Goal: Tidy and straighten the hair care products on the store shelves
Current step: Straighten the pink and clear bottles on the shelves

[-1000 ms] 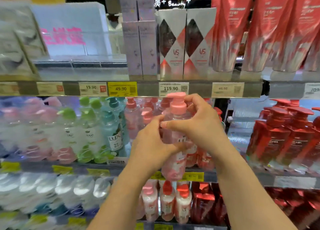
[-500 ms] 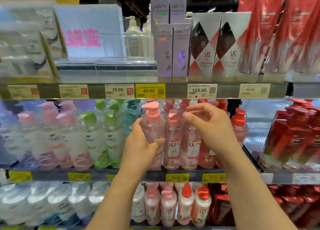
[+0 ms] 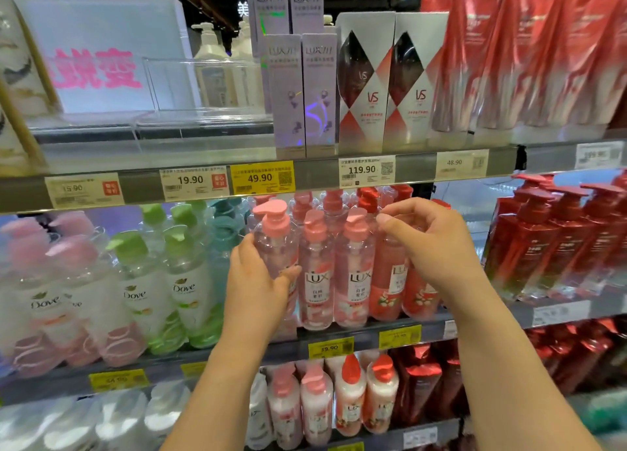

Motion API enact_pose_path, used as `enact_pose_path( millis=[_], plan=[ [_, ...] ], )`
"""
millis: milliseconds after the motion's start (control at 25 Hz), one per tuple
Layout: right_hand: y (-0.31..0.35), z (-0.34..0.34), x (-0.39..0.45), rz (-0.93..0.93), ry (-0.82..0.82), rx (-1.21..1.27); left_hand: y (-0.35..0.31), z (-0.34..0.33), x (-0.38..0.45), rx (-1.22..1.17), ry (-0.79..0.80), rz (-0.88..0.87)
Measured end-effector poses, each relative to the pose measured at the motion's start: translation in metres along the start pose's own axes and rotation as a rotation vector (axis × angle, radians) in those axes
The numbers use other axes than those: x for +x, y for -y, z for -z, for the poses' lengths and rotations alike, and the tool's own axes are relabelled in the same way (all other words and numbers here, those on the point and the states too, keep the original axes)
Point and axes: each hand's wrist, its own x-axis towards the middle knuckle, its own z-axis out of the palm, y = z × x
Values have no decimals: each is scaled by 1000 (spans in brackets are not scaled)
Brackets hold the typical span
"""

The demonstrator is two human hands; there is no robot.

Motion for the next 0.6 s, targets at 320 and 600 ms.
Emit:
enact_pose_path(
  millis=[320, 600],
  plan=[
    [-12, 18, 20, -31, -112, -53, 1, 4, -9, 305, 15, 64],
    [-3, -14, 25, 11, 94, -55, -14, 15, -7, 620, -58, 41]
  ],
)
